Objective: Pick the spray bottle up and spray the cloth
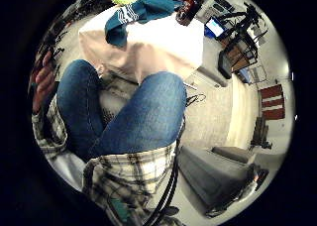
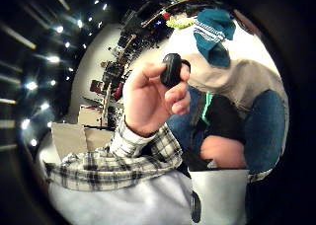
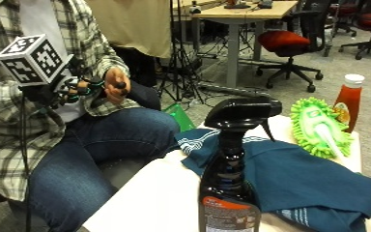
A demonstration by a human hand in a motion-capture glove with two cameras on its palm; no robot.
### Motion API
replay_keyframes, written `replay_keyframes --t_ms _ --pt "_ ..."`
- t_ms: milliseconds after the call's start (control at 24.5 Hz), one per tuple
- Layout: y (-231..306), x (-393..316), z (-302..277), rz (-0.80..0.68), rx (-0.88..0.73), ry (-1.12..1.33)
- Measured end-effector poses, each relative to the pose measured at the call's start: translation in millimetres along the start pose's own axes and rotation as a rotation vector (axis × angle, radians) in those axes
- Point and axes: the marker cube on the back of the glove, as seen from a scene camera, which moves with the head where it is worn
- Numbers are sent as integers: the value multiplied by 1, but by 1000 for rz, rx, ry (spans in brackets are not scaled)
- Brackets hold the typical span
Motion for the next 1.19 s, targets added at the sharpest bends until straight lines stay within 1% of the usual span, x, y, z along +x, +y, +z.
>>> replay_keyframes --t_ms 491,695,899,1185 --pt "-22 9 2 5 -10 -9" --pt "-46 27 -4 38 12 -47" --pt "-98 61 -21 104 91 -168" --pt "-191 120 -46 193 211 -463"
